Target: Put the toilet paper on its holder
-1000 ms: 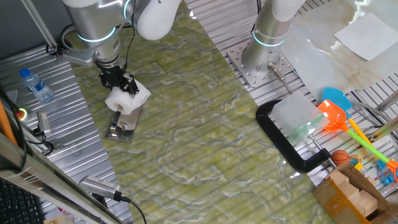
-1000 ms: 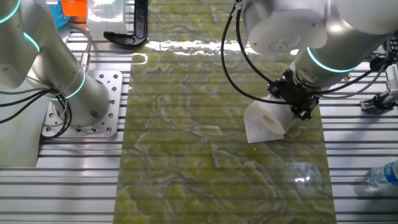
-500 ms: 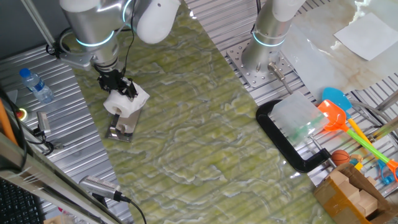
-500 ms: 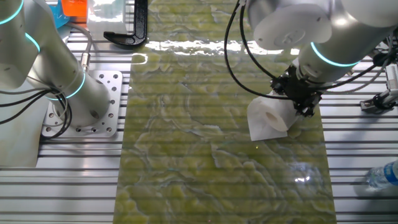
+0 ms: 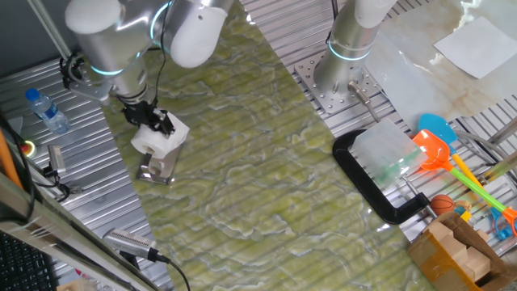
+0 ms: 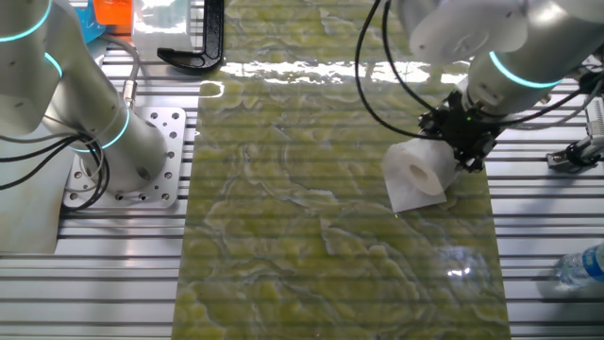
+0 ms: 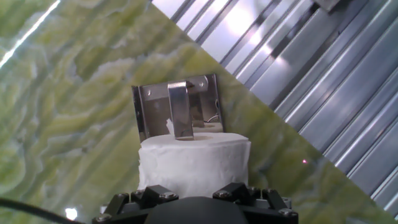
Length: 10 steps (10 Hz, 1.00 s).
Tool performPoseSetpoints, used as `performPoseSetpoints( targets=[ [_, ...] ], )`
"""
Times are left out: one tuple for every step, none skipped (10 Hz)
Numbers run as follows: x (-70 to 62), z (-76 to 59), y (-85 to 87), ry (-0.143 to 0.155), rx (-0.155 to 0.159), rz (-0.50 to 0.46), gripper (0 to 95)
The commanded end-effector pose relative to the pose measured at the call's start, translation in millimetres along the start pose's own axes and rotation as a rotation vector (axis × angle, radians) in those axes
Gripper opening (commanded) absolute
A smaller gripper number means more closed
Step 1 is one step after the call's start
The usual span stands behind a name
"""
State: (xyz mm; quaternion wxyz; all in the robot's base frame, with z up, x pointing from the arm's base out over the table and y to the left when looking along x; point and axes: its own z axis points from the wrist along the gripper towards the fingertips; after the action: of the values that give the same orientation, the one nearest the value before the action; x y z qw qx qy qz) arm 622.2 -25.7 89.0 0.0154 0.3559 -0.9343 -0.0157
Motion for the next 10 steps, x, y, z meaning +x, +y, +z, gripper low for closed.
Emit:
performPoseSetpoints(
  targets=[
    [-4.2,-2.1,0.4,0.009,0.000,0.004,0.0],
    [-7.3,-2.6,0.7,0.010,0.000,0.008,0.0],
    [-10.3,-2.6,0.9,0.011,0.000,0.011,0.0],
    [-13.4,-2.5,1.2,0.013,-0.002,0.015,0.0],
    [-17.5,-1.7,1.2,0.016,-0.003,0.019,0.0],
    [-20.5,-1.0,1.1,0.018,-0.004,0.024,0.0],
    [-26.0,-0.5,1.2,0.023,-0.007,0.028,0.0],
    [-29.3,-0.5,1.4,0.026,-0.008,0.028,0.0],
    [-33.3,-0.5,1.7,0.031,-0.006,0.032,0.0],
    [-38.7,-0.6,2.4,0.033,-0.007,0.036,0.0]
  ],
)
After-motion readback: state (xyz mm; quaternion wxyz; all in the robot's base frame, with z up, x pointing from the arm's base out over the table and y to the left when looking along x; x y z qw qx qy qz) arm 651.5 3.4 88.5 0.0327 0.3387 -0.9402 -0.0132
